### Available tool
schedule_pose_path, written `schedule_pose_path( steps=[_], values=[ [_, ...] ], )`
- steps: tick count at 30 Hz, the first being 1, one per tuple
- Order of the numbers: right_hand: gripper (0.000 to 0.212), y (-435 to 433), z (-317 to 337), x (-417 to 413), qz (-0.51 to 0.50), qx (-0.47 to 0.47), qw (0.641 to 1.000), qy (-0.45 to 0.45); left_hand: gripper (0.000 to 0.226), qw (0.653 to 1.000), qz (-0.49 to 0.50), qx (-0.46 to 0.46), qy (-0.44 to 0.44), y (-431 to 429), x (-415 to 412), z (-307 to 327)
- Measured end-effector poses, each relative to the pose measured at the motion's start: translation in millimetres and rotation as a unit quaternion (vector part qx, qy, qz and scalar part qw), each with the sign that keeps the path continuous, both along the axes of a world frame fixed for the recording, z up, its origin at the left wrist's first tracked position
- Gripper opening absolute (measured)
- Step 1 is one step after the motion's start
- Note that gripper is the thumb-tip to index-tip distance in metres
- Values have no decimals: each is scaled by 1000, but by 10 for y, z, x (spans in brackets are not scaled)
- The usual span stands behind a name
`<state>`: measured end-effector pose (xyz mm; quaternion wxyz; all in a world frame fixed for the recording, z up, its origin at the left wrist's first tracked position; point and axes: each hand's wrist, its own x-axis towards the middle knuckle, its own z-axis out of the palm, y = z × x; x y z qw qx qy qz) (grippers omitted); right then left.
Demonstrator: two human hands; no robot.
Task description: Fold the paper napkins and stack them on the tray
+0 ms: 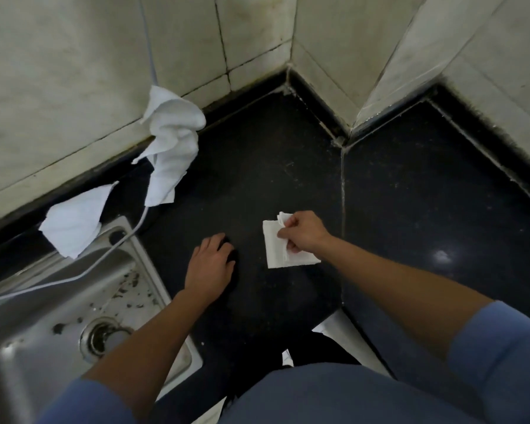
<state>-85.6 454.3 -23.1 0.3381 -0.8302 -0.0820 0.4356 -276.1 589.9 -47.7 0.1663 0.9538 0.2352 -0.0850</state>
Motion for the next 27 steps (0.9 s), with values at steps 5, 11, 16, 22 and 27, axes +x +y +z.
schedule_pose_path(
  steps=[5, 11, 16, 22, 27],
  values=[
    [11, 226, -248, -210, 69, -60, 994, -61, 30, 1000, 25, -2, 3, 50, -177, 15],
    [25, 175, -269, -180, 119, -48, 989, -73, 32, 1000, 13, -9, 4, 36, -98, 20],
    [26, -284, -189, -31, 282, -46, 903, -321, 37, 995, -96, 1, -26, -143, 378, 30],
    [65, -672, -379, 49, 448, -133, 817, -338, 35, 978, -195, 40, 60, -311, 706, -74],
    [67, -712, -430, 88, 472, -149, 802, -336, 14, 978, -202, 50, 32, -385, 425, -169]
  ],
)
